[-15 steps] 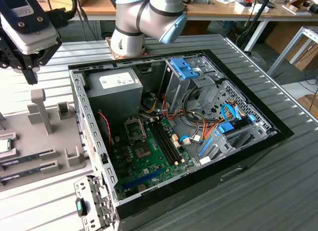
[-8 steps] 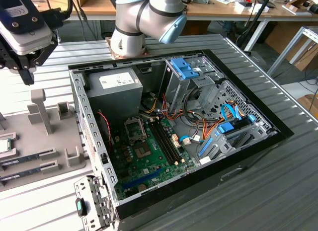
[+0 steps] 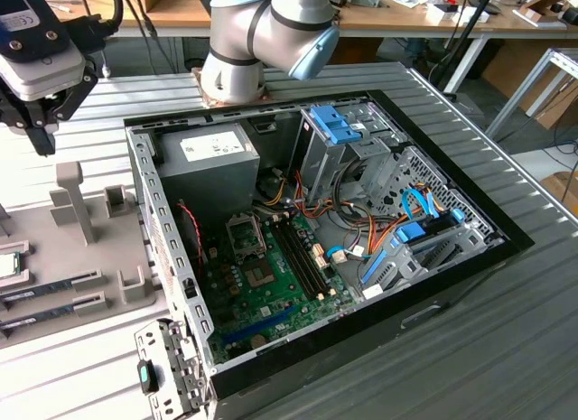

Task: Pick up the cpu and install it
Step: 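Reach for the cpu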

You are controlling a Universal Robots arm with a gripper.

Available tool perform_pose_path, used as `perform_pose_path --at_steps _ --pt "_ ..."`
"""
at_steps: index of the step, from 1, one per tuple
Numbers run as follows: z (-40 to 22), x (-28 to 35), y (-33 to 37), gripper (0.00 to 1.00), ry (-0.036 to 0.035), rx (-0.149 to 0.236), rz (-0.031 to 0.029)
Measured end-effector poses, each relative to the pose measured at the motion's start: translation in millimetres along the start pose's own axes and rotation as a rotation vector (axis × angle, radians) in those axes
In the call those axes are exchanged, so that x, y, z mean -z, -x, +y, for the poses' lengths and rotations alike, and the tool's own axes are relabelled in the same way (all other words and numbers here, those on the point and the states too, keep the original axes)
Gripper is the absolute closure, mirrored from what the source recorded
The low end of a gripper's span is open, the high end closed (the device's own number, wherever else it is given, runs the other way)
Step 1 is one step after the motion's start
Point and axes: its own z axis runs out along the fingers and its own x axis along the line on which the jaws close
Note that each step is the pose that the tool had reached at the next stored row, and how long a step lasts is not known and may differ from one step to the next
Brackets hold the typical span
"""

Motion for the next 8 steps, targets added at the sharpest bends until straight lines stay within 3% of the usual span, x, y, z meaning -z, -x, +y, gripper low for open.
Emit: perform_pose_path --at_steps 8 --pt "-0.2 0.1 -3.4 0.89 0.0 0.0 0.0001"
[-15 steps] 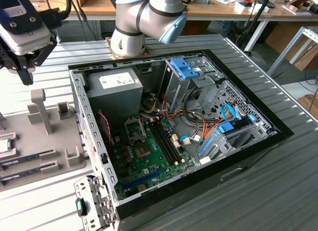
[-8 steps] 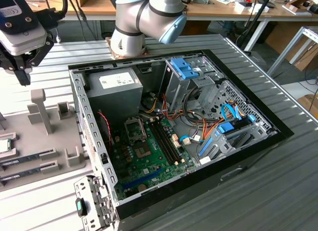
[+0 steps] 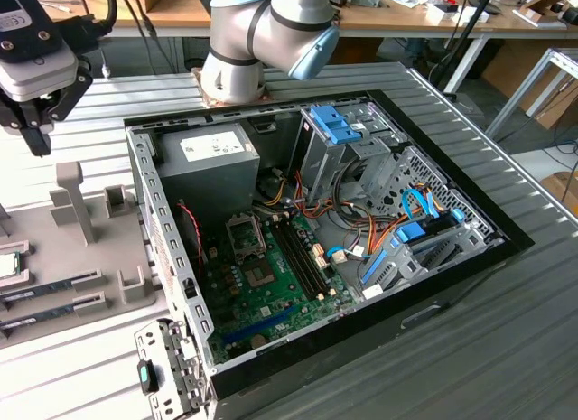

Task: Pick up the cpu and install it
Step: 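Reach for the cpu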

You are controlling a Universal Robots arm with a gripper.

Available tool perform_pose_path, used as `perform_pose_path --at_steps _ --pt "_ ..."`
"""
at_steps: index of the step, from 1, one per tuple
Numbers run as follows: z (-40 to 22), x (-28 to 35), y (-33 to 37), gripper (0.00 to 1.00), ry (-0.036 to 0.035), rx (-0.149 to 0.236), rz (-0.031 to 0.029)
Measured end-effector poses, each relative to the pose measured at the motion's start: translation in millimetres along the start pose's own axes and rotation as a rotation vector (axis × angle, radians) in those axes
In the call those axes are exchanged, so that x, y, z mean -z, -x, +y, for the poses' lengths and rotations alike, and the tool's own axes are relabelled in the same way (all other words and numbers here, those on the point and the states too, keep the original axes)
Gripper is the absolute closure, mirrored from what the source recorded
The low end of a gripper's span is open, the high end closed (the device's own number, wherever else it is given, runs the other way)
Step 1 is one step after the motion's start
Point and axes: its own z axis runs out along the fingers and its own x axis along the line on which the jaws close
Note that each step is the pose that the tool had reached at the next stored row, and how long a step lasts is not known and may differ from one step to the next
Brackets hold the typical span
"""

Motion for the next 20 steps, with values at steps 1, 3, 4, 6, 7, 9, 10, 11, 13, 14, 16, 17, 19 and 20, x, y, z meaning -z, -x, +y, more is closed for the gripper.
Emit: perform_pose_path --at_steps 1,3,4,6,7,9,10,11,13,14,16,17,19,20 --pt "-0.1 0.0 -0.6 0.89 0.0001 0.0 -0.0001" --pt "-0.1 0.0 -1.3 0.89 0.0 0.0 0.0" --pt "-0.2 0.0 -2.0 0.89 0.0001 0.0 -0.0001" --pt "-0.3 0.1 -3.3 0.89 0.0 0.0 0.0" --pt "-0.3 0.1 -4.0 0.89 0.0 0.0 0.0" --pt "-0.4 0.2 -5.1 0.89 0.0 0.0 0.0001" --pt "-0.4 0.1 -5.6 0.89 0.0 0.0 0.0" --pt "-0.5 0.2 -5.9 0.89 0.0 0.0 0.0" --pt "-0.5 0.2 -6.6 0.89 0.0 0.0 0.0001" --pt "-0.5 0.2 -6.9 0.89 0.0 0.0 0.0" --pt "-0.6 0.2 -7.4 0.89 0.0 0.0 0.0" --pt "-0.6 0.2 -8.1 0.89 0.0 0.0 0.0" --pt "-0.7 0.3 -9.1 0.89 0.0 0.0 0.0" --pt "-0.7 0.2 -9.5 0.89 0.0 0.0 -0.0001"
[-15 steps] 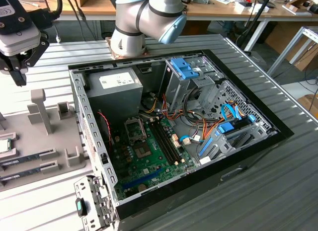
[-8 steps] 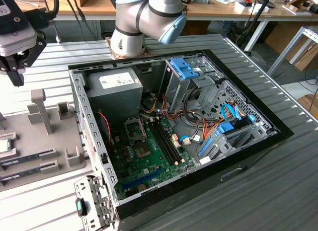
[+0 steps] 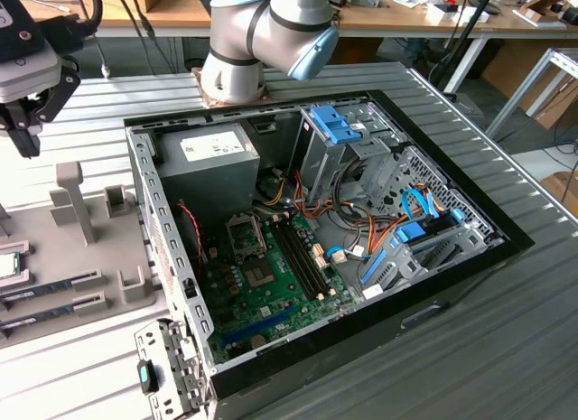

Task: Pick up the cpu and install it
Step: 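Reach for the cpu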

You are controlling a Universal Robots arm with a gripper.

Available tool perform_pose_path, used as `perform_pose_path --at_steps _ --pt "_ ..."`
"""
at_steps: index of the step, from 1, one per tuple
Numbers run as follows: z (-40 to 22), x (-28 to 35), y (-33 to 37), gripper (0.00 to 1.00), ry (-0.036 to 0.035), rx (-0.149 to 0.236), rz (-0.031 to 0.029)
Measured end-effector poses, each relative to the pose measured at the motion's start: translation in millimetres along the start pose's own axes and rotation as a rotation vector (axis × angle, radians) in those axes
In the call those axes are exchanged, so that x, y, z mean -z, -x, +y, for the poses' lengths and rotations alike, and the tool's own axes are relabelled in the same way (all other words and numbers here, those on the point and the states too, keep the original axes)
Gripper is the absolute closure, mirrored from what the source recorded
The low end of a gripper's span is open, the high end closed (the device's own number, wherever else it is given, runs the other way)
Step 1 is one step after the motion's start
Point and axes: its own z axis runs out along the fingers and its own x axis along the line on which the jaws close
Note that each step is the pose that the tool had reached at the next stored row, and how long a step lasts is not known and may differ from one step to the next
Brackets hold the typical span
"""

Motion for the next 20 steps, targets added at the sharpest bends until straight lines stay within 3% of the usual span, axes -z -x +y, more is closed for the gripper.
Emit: perform_pose_path --at_steps 20 --pt "-0.8 0.3 -11.1 0.89 0.0 0.0 0.0"
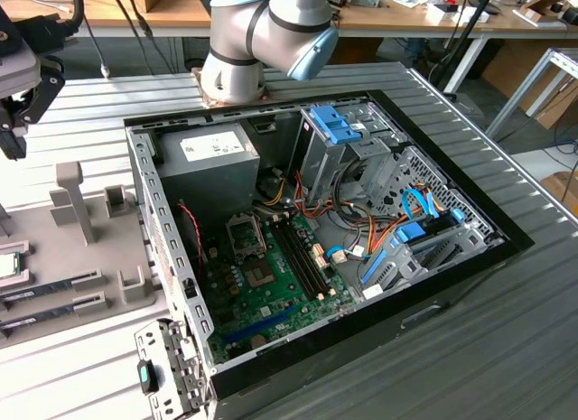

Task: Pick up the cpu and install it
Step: 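Reach for the cpu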

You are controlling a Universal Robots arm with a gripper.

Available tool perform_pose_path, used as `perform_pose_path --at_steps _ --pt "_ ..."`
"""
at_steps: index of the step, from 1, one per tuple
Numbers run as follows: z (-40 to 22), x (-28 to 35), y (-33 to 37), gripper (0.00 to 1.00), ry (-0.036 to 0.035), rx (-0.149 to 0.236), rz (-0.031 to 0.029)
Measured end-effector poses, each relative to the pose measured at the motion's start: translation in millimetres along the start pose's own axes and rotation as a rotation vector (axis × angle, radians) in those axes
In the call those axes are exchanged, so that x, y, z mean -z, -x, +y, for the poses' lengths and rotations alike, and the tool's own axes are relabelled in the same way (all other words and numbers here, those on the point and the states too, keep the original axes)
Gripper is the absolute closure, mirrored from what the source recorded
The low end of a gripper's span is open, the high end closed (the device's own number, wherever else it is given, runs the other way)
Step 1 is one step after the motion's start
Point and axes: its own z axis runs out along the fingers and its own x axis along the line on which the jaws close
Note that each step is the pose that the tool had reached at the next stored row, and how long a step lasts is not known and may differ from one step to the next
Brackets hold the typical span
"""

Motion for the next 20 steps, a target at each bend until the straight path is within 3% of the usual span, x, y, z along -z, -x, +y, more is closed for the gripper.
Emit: perform_pose_path --at_steps 20 --pt "-0.6 0.2 -7.5 0.89 0.0 0.0 0.0001"
